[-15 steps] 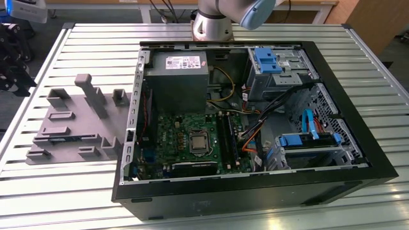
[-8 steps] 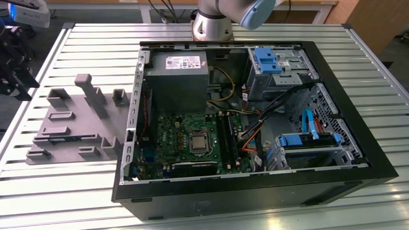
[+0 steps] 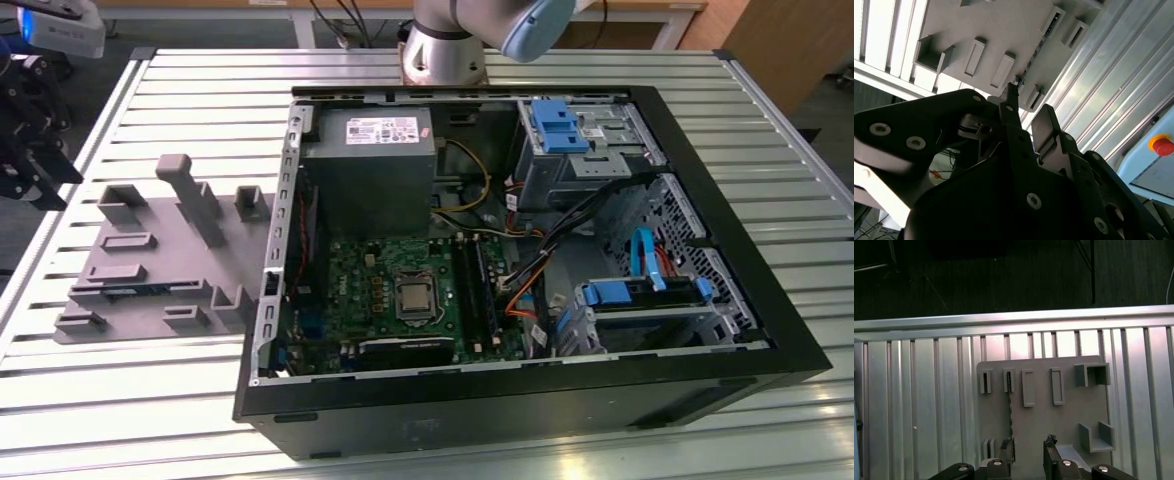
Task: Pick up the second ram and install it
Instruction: 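Pick up the second ram and move it above second insertion slot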
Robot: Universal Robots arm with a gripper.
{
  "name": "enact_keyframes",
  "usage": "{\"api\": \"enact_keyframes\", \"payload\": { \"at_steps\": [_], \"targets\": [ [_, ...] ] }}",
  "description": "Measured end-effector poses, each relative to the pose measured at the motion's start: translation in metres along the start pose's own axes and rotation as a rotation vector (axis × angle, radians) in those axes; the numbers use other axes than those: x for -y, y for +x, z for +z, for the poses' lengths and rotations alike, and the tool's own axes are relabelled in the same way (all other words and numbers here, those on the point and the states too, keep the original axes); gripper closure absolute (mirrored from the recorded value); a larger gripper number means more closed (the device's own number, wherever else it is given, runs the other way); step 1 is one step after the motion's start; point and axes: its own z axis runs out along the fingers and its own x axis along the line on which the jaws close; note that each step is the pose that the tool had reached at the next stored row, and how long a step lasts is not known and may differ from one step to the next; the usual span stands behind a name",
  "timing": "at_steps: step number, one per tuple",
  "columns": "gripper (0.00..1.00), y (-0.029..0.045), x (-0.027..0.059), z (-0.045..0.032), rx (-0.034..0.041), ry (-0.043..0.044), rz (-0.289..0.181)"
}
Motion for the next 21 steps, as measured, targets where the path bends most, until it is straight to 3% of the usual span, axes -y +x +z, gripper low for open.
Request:
{"api": "enact_keyframes", "payload": {
  "at_steps": [7, 18, 21],
  "targets": [
    [0.62, 0.0003, 0.0001, 0.0023, 0.0001, 0.0002, 0.0],
    [0.62, 0.0066, 0.0013, 0.0217, 0.0004, -0.0001, -0.007],
    [0.62, 0.0067, 0.0013, 0.0224, -0.0003, -0.0003, -0.007]
  ]
}}
